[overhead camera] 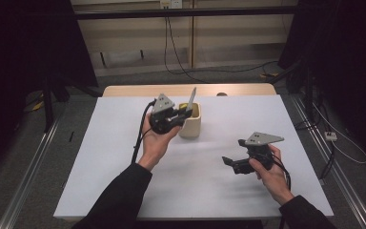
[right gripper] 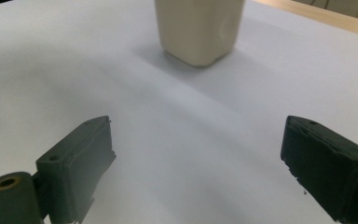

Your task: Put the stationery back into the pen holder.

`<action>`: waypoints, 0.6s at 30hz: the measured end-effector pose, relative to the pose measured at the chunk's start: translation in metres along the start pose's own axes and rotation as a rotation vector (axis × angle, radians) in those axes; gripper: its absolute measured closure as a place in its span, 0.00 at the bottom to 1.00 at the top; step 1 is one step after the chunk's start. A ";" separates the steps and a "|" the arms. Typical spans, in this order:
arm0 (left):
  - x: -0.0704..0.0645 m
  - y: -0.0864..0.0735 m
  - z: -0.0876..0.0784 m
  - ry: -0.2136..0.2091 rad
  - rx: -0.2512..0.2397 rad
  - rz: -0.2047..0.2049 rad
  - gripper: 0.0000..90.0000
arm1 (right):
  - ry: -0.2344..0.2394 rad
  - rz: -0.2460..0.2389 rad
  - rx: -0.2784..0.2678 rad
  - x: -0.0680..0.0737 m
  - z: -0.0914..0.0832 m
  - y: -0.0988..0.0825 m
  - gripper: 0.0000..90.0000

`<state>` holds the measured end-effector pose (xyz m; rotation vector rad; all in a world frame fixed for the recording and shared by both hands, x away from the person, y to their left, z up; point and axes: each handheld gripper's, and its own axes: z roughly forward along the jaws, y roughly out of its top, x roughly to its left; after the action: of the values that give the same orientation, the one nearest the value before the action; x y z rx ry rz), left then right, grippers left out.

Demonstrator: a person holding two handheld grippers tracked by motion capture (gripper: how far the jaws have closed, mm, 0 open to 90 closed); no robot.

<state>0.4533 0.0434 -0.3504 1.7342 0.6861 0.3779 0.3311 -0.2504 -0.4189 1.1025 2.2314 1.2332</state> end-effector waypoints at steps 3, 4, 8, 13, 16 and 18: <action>0.004 0.000 0.022 0.026 0.000 -0.005 0.89 | -0.014 0.021 -0.016 -0.004 -0.007 -0.009 0.12; 0.006 -0.001 0.029 0.031 0.001 0.012 0.89 | -0.018 0.021 -0.018 -0.005 -0.009 -0.010 0.12; 0.013 -0.005 0.049 0.074 -0.013 0.004 0.89 | -0.004 0.027 -0.022 -0.006 -0.010 -0.012 0.12; 0.014 -0.013 0.062 0.052 0.014 -0.007 0.89 | 0.001 0.017 -0.014 -0.004 -0.009 -0.013 0.12; 0.011 -0.021 0.062 0.052 0.082 0.048 0.88 | -0.002 0.020 -0.015 -0.005 -0.009 -0.013 0.12; 0.010 -0.026 0.057 0.072 0.088 0.040 0.72 | -0.009 0.022 -0.018 -0.006 -0.010 -0.014 0.11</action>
<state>0.4880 0.0098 -0.3920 1.8266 0.7297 0.4455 0.3219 -0.2652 -0.4252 1.1263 2.2033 1.2522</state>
